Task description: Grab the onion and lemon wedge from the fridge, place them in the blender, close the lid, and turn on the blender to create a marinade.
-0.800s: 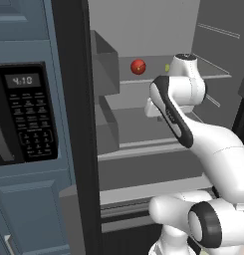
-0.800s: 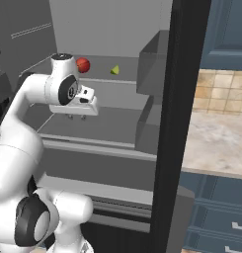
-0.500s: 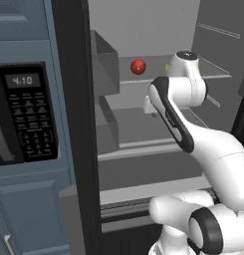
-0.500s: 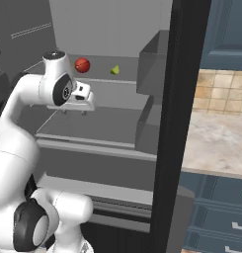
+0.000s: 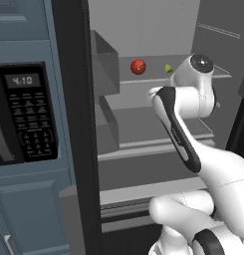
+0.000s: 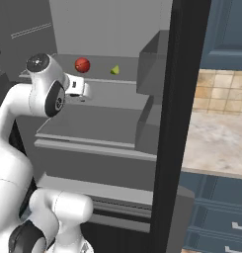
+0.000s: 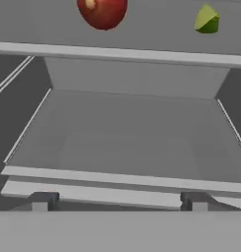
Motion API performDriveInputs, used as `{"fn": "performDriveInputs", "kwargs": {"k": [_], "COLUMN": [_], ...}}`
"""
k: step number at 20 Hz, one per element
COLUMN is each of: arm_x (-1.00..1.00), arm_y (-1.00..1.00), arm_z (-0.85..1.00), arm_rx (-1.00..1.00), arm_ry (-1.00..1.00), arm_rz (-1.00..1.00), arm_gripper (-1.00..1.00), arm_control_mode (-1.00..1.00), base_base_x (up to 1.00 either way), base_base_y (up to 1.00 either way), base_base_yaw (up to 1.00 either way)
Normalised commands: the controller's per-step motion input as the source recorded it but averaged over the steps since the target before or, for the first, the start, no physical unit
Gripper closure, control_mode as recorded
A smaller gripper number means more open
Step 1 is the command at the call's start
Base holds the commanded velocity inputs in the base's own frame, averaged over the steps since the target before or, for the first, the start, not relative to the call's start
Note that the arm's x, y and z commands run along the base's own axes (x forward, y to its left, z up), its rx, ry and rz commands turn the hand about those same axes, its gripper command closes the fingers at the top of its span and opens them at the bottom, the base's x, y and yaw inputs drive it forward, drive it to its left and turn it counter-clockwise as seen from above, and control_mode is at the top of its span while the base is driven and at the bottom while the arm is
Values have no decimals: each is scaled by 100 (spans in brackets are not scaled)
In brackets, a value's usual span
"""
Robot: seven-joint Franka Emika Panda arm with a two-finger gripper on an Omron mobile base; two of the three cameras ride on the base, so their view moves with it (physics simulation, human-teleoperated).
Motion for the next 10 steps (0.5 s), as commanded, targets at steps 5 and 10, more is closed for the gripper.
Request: {"fn": "performDriveInputs", "kwargs": {"k": [5,10], "arm_x": [0,6], "arm_y": [-25,-49], "arm_z": [37,60], "arm_rx": [0,0], "arm_ry": [-34,-19], "arm_rz": [-1,-10], "arm_gripper": [-100,-100], "arm_control_mode": [-100,-100], "base_base_x": [0,0], "base_base_y": [0,0], "base_base_yaw": [0,0]}}
